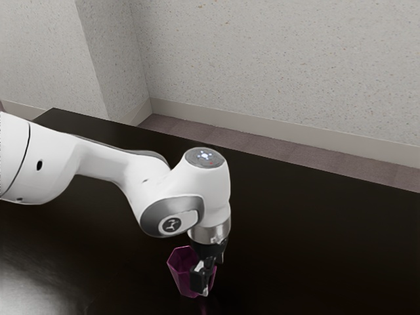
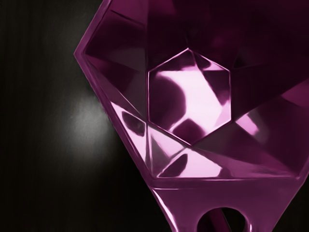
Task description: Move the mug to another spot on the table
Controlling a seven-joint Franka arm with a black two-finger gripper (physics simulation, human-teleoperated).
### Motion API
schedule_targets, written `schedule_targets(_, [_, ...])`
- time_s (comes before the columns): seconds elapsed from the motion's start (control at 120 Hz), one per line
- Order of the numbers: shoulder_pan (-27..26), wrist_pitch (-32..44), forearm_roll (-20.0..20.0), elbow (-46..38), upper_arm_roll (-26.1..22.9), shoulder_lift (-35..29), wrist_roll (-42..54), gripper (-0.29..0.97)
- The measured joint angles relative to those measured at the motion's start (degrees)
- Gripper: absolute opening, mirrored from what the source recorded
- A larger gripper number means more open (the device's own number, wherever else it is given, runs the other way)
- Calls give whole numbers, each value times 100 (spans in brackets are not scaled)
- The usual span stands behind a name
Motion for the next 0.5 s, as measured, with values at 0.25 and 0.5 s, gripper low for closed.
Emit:
schedule_targets(0.25, [11, 24, 4, -2, 0, 111, -44, 68])
schedule_targets(0.5, [12, 46, 47, 0, 0, 228, -57, 68])
